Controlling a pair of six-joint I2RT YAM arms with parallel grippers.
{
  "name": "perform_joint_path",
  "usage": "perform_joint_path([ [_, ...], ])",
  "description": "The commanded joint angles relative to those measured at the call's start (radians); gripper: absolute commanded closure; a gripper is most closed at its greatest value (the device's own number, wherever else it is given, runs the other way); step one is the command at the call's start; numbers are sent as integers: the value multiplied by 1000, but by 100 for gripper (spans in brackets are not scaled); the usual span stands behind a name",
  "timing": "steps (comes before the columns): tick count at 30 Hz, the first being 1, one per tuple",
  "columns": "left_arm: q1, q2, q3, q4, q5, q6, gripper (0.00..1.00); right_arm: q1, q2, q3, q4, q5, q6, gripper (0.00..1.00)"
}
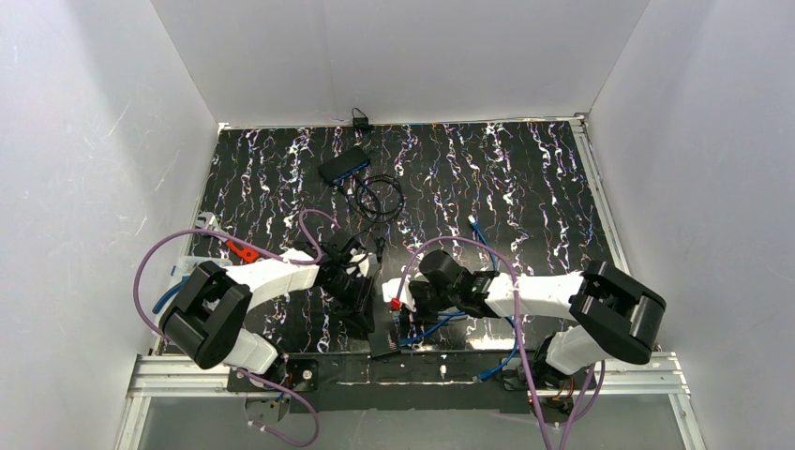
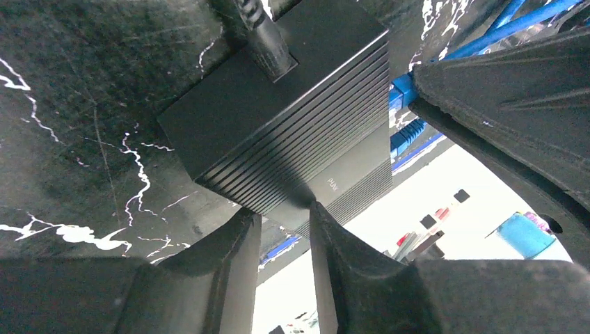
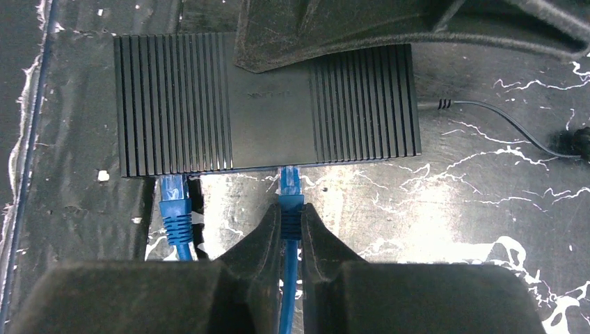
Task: Insert the plug into the switch port
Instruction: Insert the connector into the switch port.
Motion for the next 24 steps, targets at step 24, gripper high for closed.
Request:
perform_joint_path([
  [24, -42, -28, 76, 149, 103, 67, 80, 4, -107, 56, 214, -224, 40, 99],
])
